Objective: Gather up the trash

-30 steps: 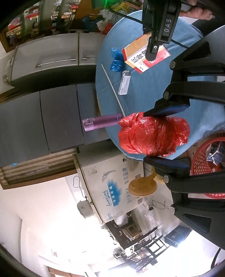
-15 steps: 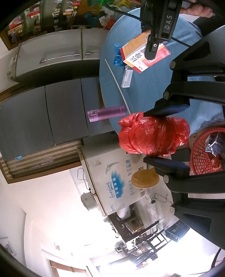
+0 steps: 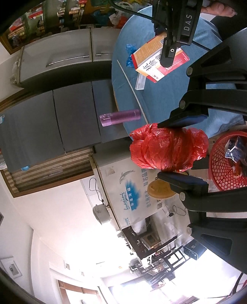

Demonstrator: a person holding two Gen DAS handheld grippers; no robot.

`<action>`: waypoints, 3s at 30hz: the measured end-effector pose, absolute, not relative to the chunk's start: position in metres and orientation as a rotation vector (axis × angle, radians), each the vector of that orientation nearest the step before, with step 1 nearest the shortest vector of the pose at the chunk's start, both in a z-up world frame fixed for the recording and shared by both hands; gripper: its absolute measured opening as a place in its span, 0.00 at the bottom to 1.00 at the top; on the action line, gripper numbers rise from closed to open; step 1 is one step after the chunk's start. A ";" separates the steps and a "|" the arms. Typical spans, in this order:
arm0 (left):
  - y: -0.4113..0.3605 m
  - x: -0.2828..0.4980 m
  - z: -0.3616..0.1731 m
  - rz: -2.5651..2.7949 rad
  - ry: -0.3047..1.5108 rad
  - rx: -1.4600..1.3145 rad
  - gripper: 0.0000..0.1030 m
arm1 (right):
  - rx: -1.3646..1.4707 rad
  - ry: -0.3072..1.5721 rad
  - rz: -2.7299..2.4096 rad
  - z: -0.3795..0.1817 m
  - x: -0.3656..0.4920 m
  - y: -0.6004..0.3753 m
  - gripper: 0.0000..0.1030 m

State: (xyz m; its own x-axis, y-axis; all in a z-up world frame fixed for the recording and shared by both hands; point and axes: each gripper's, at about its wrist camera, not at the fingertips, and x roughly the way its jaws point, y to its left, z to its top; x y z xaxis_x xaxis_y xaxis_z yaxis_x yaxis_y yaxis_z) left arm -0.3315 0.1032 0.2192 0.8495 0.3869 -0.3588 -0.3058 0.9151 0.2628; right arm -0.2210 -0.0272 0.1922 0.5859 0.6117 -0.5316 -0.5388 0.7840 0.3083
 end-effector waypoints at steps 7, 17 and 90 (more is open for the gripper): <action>0.110 -0.333 0.218 0.384 0.421 0.185 0.44 | 0.106 0.668 0.685 0.191 -0.224 -0.018 0.47; 0.114 -0.334 0.217 0.399 0.412 0.174 0.44 | 0.080 0.665 0.701 0.191 -0.228 -0.005 0.47; 0.159 -0.336 0.192 0.524 0.471 0.074 0.45 | -0.053 0.764 0.846 0.162 -0.240 0.065 0.47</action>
